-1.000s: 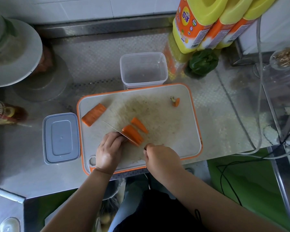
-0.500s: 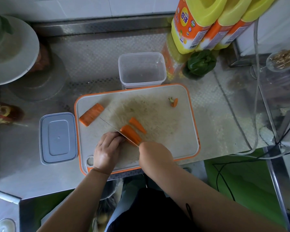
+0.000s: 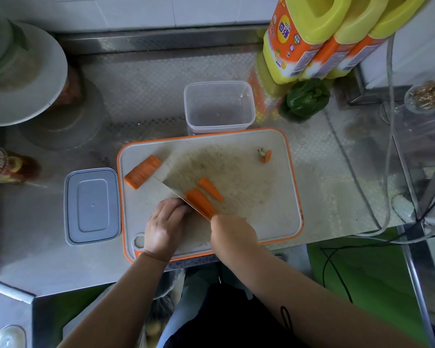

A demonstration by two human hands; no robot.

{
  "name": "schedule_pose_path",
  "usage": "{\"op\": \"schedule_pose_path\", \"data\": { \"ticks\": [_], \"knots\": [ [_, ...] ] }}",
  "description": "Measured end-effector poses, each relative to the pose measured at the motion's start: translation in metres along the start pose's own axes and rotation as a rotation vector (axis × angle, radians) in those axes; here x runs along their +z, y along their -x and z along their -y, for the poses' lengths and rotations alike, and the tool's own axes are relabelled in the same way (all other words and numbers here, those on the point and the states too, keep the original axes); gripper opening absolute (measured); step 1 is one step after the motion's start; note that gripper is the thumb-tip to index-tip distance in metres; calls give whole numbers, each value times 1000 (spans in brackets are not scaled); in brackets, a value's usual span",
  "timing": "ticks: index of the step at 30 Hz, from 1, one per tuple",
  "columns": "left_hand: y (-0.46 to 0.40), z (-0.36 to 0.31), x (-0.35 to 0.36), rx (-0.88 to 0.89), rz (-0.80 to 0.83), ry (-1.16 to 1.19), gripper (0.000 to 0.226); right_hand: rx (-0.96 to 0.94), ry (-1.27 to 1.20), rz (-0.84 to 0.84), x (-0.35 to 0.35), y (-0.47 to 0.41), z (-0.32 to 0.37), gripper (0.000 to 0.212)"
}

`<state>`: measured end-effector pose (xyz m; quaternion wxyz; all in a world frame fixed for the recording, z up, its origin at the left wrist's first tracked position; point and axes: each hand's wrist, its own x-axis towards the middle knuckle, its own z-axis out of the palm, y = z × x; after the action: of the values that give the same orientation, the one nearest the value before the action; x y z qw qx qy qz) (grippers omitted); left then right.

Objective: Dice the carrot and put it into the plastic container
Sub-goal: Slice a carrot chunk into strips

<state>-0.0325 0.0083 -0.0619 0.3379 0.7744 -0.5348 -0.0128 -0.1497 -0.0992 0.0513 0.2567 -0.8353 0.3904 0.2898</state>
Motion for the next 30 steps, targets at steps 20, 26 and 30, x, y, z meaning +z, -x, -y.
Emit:
{"op": "schedule_pose_path", "data": {
  "ticks": [20,26,30],
  "knots": [
    [0,1,0,22,-9,4,13,-162,-130,-125,19,-6,-21,53],
    [1,1,2,15,-28,-3,13,-243,-187,-92,17,-7,-25,37],
    [0,1,1,19,-36,6,14,-232,-198,-65,15,-9,-27,31]
  ]
}}
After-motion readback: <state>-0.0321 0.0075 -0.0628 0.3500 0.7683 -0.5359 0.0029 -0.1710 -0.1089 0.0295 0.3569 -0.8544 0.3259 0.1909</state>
